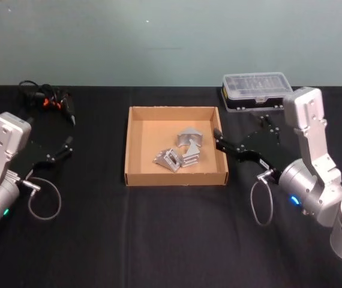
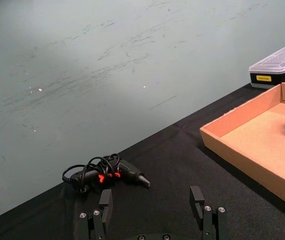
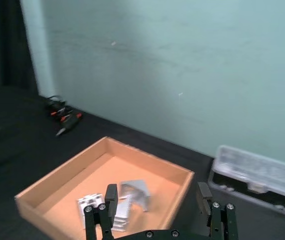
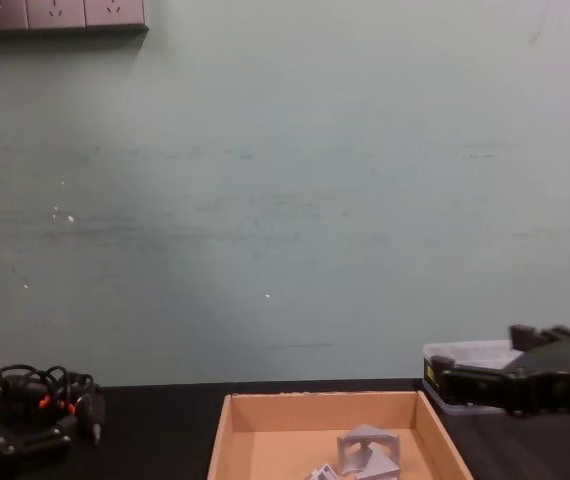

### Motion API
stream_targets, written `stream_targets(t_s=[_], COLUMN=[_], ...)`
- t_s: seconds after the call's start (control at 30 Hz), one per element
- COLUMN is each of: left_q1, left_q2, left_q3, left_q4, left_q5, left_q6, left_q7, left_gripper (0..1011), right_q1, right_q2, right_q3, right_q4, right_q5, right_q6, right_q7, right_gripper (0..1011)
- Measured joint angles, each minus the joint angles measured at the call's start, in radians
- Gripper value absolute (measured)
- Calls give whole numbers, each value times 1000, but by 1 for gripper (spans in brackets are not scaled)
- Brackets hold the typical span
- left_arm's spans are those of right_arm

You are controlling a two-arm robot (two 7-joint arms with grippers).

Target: Use one hand to pick up the angle iron from the table and place it into the box.

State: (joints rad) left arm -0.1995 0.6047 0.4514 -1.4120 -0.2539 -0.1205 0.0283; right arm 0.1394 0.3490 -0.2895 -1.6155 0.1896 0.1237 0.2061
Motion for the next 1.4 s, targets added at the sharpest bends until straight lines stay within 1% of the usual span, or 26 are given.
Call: stream_targets(t_s=[0.07,0.1,0.2,0.23,0.3,0.33,0.37,0.43,1.4], left_q1=[0,0,0,0,0,0,0,0,0], left_q2=[0,0,0,0,0,0,0,0,0], left_q3=[0,0,0,0,0,0,0,0,0], left_q4=[0,0,0,0,0,0,0,0,0], left_q5=[0,0,0,0,0,0,0,0,0], left_q6=[0,0,0,0,0,0,0,0,0], left_q7=[0,0,0,0,0,0,0,0,0], left_gripper=[1011,1011,1011,1011,1011,1011,1011,1011,1011], right_q1=[-14,-22,-29,-30,-28,-28,-25,-22,-26], right_q2=[-6,-13,-26,-35,-52,-52,-63,-73,-65], right_q3=[7,13,19,23,33,33,38,43,38], right_q4=[-1,2,19,32,51,51,60,69,62], right_q5=[-15,-32,-50,-61,-73,-73,-80,-86,-83], right_q6=[-22,-40,-52,-54,-48,-48,-38,-25,-36], right_q7=[-20,-38,-61,-76,-100,-100,-113,-125,-118], right_gripper=[1003,1003,1003,1003,1003,1003,1003,1003,1003])
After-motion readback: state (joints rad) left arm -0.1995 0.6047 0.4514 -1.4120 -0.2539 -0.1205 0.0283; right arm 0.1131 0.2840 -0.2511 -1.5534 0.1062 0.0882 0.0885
